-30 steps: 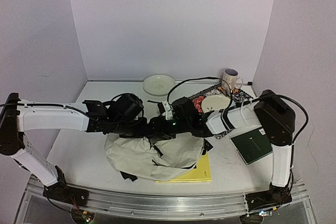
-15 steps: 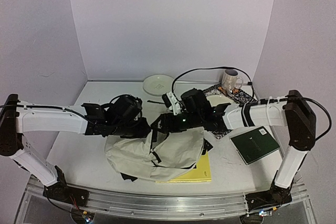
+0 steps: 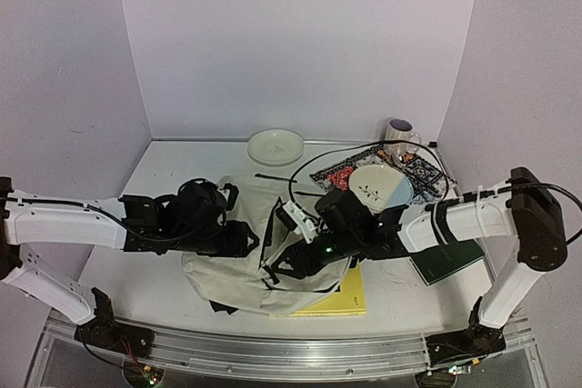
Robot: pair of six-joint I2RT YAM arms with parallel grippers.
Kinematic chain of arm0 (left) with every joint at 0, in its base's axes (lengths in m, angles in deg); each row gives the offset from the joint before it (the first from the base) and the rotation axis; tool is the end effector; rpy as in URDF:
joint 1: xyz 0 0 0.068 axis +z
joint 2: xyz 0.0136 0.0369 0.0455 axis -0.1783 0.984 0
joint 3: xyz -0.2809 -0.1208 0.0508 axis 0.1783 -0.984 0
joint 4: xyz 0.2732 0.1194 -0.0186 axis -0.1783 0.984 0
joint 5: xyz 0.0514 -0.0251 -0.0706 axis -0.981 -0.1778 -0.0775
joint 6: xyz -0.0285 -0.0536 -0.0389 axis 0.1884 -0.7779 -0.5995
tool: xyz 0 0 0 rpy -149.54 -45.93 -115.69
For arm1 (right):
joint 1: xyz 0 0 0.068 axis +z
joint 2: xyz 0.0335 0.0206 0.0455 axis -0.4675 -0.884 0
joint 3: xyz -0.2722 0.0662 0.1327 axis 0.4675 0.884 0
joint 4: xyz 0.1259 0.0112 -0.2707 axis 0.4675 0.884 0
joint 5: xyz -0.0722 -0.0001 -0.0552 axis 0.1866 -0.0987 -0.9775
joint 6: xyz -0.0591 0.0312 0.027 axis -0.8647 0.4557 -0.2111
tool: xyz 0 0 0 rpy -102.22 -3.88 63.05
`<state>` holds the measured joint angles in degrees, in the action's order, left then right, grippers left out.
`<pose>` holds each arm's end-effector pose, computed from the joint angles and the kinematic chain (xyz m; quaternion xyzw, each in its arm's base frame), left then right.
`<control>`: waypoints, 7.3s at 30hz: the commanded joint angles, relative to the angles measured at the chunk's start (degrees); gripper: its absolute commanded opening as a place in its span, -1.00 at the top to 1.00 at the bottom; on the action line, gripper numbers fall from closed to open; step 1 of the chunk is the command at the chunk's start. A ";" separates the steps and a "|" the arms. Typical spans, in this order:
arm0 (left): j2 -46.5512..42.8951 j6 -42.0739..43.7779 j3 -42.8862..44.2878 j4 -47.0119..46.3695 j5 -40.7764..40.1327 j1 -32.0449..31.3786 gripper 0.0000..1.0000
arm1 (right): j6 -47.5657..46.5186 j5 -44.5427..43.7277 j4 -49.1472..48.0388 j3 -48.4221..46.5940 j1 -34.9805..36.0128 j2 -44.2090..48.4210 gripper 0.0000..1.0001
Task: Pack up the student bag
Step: Pick up the student bag, then hold the student bag at the center of the board, then zip the lower front pocket of the student bag, then unzip the largest pocket of the student bag.
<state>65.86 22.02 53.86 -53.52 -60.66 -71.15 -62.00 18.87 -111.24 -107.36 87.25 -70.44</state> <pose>0.1627 -0.2757 0.2351 0.0820 0.9153 -0.2799 0.2779 0.1995 0.3750 0.2172 -0.3346 0.7398 0.4777 0.3356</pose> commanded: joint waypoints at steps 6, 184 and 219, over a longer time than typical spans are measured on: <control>-0.92 0.08 -2.86 -0.96 -1.22 -4.18 -0.02 | -1.05 0.04 -2.06 -2.29 3.34 -4.78 0.10; -26.70 -5.78 -24.43 0.08 -9.12 -10.47 1.00 | -10.44 -17.17 20.66 -38.23 -19.72 -22.27 1.00; 5.69 -10.95 9.30 -4.44 -24.40 -9.13 1.00 | -11.20 -15.20 10.70 -4.66 4.32 12.34 0.11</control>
<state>69.36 14.88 58.76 -52.41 -82.73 -81.53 -74.54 3.85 -98.42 -113.56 88.47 -61.36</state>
